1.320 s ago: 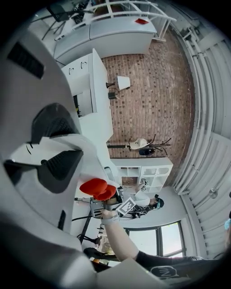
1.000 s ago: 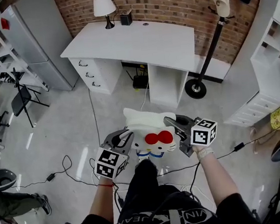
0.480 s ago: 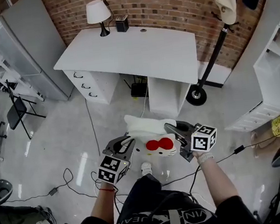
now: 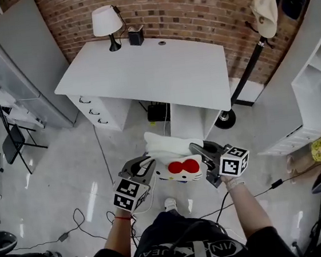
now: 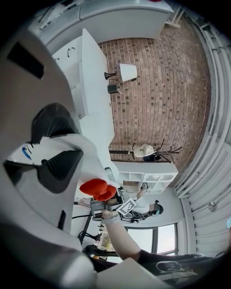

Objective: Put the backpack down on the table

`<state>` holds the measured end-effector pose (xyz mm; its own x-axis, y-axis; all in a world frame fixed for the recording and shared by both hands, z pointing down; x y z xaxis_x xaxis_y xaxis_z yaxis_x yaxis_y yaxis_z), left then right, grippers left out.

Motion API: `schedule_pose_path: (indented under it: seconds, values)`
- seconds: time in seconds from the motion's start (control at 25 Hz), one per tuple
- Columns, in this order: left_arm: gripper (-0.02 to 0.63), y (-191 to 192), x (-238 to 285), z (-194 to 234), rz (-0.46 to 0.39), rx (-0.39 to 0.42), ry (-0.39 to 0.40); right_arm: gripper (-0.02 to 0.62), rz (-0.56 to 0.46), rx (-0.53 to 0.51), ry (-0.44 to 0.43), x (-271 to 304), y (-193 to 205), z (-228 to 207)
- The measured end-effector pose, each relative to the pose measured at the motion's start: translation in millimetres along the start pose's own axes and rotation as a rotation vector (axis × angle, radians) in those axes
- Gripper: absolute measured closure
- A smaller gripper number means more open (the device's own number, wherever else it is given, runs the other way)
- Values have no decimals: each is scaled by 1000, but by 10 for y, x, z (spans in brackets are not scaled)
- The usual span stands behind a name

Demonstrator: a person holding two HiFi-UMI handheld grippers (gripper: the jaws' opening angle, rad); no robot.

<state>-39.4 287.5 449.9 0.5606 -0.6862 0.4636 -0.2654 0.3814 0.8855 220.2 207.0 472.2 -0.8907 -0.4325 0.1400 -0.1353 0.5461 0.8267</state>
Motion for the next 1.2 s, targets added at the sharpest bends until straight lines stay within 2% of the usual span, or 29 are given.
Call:
schedule_pose_path:
  seconds: [0.32,0.8,1.2]
  values:
    - [545,24,211,331,-27,23,-7,584,-29,-23,19,271,-52,-217]
    - [545,-303,561,1119,-44,19,-58,584,-17,-44,-10,998,-603,-667]
    - [545,-606,1091,1805,-36,-5,-95,584,-1,-41,-56,1609,-1083,-1314]
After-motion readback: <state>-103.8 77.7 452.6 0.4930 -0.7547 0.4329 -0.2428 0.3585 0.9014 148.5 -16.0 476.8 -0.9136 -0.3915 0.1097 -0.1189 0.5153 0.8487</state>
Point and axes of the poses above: the fingertips, and each gripper's own axes: x forward along the fingers, z to its left, y out of its underside, the point moved 9 cm from there along -x, backward along the fingers, and after that the axes turned 1 degree about y, right-handed, at the moved point
